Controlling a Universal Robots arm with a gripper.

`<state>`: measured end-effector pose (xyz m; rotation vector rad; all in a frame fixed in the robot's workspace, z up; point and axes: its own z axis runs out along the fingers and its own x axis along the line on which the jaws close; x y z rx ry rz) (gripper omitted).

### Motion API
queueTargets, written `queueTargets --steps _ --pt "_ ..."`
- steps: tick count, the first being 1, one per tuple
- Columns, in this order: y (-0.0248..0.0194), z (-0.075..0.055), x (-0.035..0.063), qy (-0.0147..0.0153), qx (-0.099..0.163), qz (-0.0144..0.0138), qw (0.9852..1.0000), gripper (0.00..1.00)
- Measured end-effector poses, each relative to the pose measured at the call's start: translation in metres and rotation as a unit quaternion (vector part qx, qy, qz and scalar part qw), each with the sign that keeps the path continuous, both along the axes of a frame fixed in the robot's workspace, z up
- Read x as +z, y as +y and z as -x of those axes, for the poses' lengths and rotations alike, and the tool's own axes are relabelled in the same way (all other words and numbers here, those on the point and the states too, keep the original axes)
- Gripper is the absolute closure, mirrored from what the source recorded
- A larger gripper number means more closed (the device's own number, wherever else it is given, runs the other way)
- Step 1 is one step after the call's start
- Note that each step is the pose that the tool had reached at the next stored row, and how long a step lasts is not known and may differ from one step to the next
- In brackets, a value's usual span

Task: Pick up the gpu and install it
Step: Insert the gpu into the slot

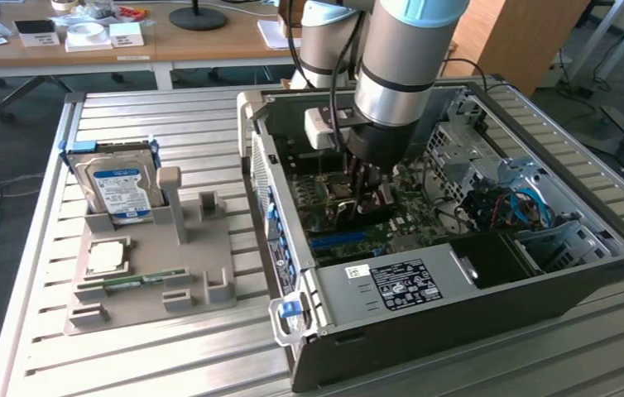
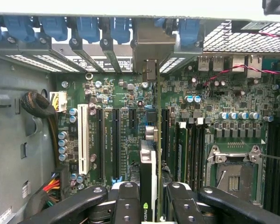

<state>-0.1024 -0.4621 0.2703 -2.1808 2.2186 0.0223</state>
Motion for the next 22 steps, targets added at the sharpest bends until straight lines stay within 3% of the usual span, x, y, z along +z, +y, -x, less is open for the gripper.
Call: queueTargets --steps 22 --pt "0.0 0.0018 -0.0015 -0.0001 0.0 -0.0001 1.0 0.74"
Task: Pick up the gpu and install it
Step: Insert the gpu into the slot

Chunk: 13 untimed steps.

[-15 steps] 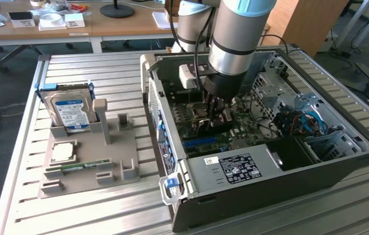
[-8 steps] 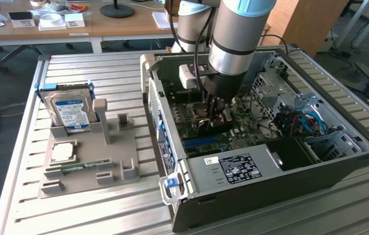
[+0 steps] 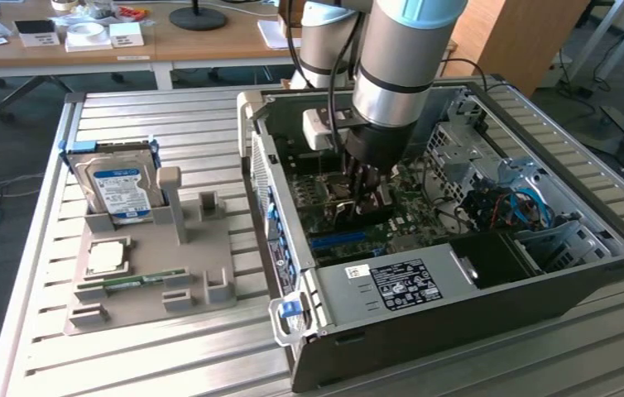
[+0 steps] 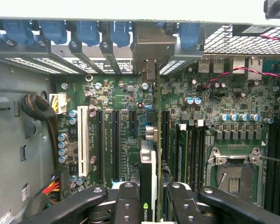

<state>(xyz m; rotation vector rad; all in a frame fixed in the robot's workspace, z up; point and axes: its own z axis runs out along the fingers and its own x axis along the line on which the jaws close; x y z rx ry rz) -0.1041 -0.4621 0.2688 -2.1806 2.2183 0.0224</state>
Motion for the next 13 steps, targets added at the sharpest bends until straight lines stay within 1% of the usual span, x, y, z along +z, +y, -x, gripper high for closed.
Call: queueTargets --steps 13 --pt "-0.0001 0.0 -0.0024 0.0001 -0.003 0.0002 1.0 0.74"
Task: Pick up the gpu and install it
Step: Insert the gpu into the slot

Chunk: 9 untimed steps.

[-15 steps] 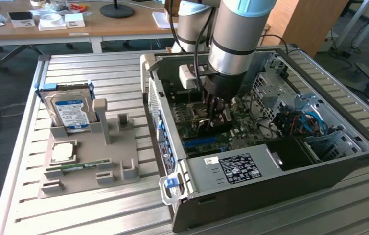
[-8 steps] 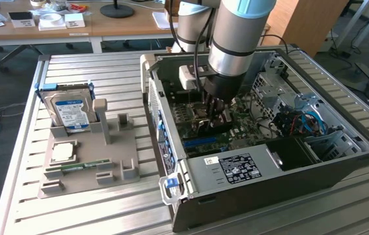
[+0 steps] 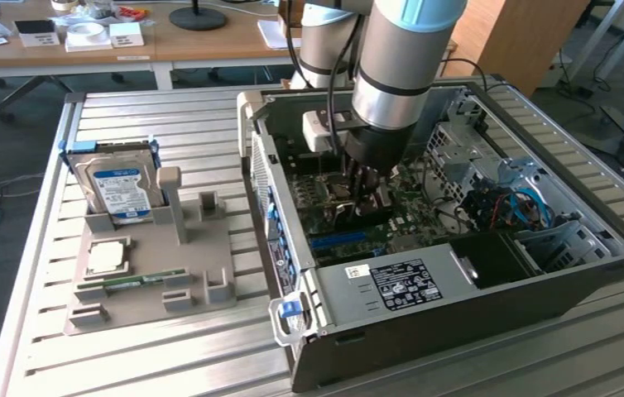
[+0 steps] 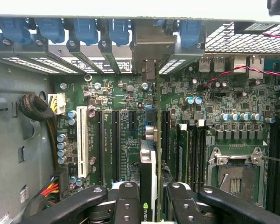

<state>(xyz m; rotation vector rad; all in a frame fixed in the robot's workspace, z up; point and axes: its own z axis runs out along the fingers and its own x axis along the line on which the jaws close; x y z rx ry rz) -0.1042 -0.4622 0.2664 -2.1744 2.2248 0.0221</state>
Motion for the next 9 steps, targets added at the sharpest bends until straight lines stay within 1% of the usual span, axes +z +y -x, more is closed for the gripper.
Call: queueTargets --steps 3,9 --pt "0.0 -0.0001 -0.0003 -0.0001 -0.002 0.0006 1.0 0.74" --pt "0.0 0.0 -0.0006 -0.0001 -0.006 0.0042 1.0 0.74"
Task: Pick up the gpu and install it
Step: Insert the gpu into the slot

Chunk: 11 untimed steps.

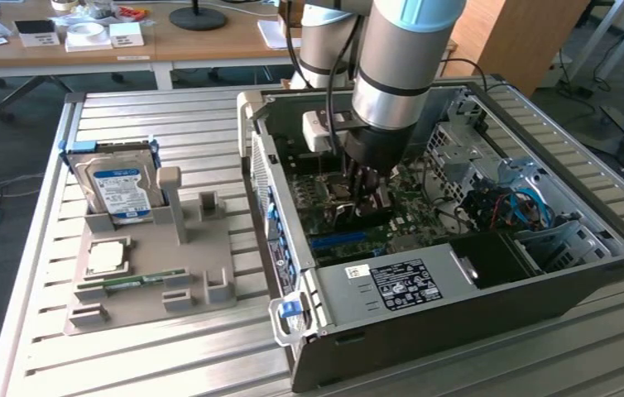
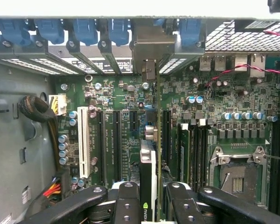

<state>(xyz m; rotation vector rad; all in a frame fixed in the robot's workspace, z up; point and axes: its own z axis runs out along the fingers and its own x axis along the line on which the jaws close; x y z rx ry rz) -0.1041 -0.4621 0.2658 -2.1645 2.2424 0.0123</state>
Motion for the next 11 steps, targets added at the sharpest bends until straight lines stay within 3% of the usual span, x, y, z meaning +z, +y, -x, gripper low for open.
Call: queueTargets --steps 11 --pt "0.0 0.0 -0.0044 0.0 -0.002 0.0005 1.0 0.74"
